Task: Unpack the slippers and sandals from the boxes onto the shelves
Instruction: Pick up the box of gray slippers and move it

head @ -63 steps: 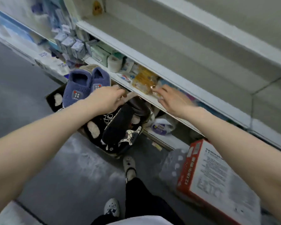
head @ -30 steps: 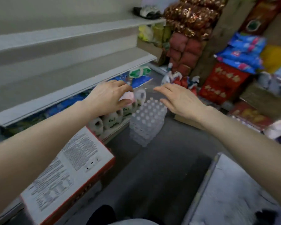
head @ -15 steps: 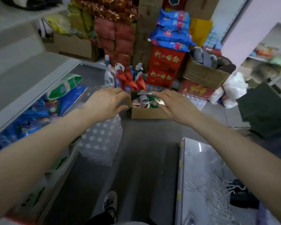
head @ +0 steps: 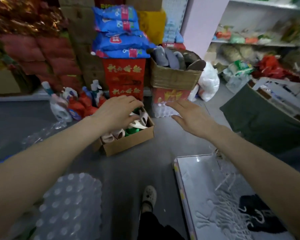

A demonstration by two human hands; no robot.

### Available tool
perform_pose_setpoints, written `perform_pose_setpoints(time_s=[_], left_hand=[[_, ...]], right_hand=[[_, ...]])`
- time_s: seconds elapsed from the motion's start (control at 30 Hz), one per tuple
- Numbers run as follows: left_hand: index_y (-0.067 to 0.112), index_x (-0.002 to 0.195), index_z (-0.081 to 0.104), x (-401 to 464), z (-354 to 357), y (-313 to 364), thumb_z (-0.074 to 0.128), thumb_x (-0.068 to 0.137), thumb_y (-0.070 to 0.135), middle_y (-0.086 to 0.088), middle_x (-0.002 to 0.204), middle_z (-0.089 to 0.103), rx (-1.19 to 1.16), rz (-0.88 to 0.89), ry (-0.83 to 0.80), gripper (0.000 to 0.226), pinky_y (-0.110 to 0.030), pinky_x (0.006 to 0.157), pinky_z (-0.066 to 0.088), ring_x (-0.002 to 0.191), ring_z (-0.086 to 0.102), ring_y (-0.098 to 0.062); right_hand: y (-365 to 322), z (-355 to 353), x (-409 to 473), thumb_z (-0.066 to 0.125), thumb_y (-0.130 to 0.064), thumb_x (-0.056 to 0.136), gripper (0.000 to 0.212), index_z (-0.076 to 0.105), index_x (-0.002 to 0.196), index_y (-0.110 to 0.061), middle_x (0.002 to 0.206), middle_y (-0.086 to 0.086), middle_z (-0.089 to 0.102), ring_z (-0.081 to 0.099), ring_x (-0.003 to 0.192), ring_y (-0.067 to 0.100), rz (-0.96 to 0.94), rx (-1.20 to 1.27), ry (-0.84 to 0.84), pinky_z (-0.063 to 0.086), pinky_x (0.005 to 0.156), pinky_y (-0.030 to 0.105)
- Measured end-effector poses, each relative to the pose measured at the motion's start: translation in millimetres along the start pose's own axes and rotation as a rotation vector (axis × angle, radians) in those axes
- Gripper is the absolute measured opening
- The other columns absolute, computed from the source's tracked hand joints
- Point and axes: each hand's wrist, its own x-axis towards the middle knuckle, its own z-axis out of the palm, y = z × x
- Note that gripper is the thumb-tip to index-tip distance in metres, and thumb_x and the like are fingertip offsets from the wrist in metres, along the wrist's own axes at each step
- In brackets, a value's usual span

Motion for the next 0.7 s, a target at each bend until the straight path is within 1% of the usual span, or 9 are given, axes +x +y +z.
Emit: perform_pose_setpoints(time_s=[0.13, 0.2, 0.27, 0.33, 0.4, 0.47, 0.53, 0.6, 0.7], left_hand=[[0.026, 0.132, 0.051, 119.0, 12.7, -31.1, 0.056, 0.091, 0.044, 0.003, 0.125, 0.057, -0.034, 0.055, 0.007, 0.045, -0.04, 0.086, 0.05, 0.111, 0.055, -0.02], [0.026, 0.13, 0.052, 173.9, 15.7, -45.2, 0.058, 0.09, 0.042, 0.004, 0.126, 0.057, -0.012, 0.063, 0.022, 0.043, -0.039, 0.085, 0.05, 0.111, 0.055, -0.019], [0.026, 0.13, 0.053, 223.3, 18.8, -60.0, 0.057, 0.091, 0.041, 0.005, 0.127, 0.056, -0.013, 0.058, 0.044, 0.042, -0.036, 0.084, 0.049, 0.112, 0.054, -0.019], [0.027, 0.13, 0.051, 266.3, 25.2, -76.2, 0.056, 0.092, 0.042, 0.006, 0.128, 0.055, -0.026, 0.05, 0.04, 0.042, -0.035, 0.085, 0.047, 0.113, 0.053, -0.019], [0.027, 0.131, 0.051, 309.5, 34.7, -96.0, 0.055, 0.091, 0.043, 0.005, 0.128, 0.055, -0.025, 0.054, 0.041, 0.043, -0.035, 0.088, 0.048, 0.114, 0.053, -0.019], [0.026, 0.13, 0.052, 353.4, 45.6, -118.2, 0.056, 0.09, 0.044, 0.004, 0.127, 0.056, -0.015, 0.058, 0.047, 0.044, -0.038, 0.088, 0.048, 0.112, 0.055, -0.021], [0.025, 0.129, 0.053, 396.5, 57.6, -140.8, 0.058, 0.09, 0.044, 0.002, 0.125, 0.057, -0.018, 0.064, 0.059, 0.044, -0.041, 0.086, 0.049, 0.11, 0.056, -0.024], [0.025, 0.129, 0.053, 437.6, 68.6, -163.5, 0.06, 0.089, 0.043, 0.002, 0.125, 0.056, -0.04, 0.051, 0.055, 0.045, -0.042, 0.086, 0.049, 0.111, 0.055, -0.024], [0.023, 0.13, 0.052, 493.8, 83.2, -195.5, 0.06, 0.089, 0.044, 0.001, 0.125, 0.056, -0.077, 0.048, 0.037, 0.047, -0.04, 0.087, 0.048, 0.111, 0.055, -0.024]], right_hand=[[95.7, 8.1, 56.6, 0.062, -0.02, 0.093, 0.04, 0.058, 0.131, -0.011, 0.123, 0.012, 0.063, 0.063, 0.101, 0.036, 0.054, 0.025, 0.015, 0.05, 0.081, 0.039], [140.2, 8.8, 85.7, 0.056, -0.023, 0.095, 0.038, 0.058, 0.13, -0.009, 0.124, 0.012, 0.063, 0.063, 0.104, 0.036, 0.06, 0.018, 0.04, 0.052, 0.085, 0.04], [180.7, 11.1, 116.1, 0.049, -0.029, 0.097, 0.039, 0.058, 0.129, -0.008, 0.12, 0.013, 0.064, 0.063, 0.101, 0.037, 0.067, 0.01, 0.057, 0.053, 0.084, 0.042], [217.2, 17.6, 145.7, 0.053, -0.026, 0.098, 0.037, 0.057, 0.13, -0.009, 0.117, 0.013, 0.064, 0.063, 0.1, 0.038, 0.081, 0.011, 0.055, 0.055, 0.083, 0.045], [251.8, 27.4, 176.2, 0.057, -0.021, 0.097, 0.036, 0.057, 0.13, -0.007, 0.12, 0.015, 0.064, 0.064, 0.103, 0.038, 0.063, -0.01, 0.051, 0.056, 0.084, 0.046], [283.8, 37.9, 210.6, 0.053, -0.022, 0.096, 0.038, 0.058, 0.13, -0.006, 0.118, 0.015, 0.064, 0.065, 0.099, 0.037, 0.042, -0.026, 0.042, 0.055, 0.081, 0.044], [314.8, 51.4, 247.0, 0.044, -0.028, 0.095, 0.042, 0.058, 0.13, -0.007, 0.112, 0.014, 0.065, 0.065, 0.092, 0.036, 0.038, -0.027, 0.032, 0.054, 0.074, 0.041], [344.5, 65.8, 281.5, 0.04, -0.029, 0.095, 0.045, 0.057, 0.13, -0.009, 0.111, 0.013, 0.064, 0.063, 0.093, 0.036, 0.052, -0.014, 0.014, 0.053, 0.073, 0.042], [387.6, 81.5, 329.9, 0.057, -0.019, 0.095, 0.039, 0.056, 0.132, -0.011, 0.117, 0.012, 0.063, 0.063, 0.098, 0.036, 0.084, 0.0, 0.012, 0.053, 0.075, 0.041]])
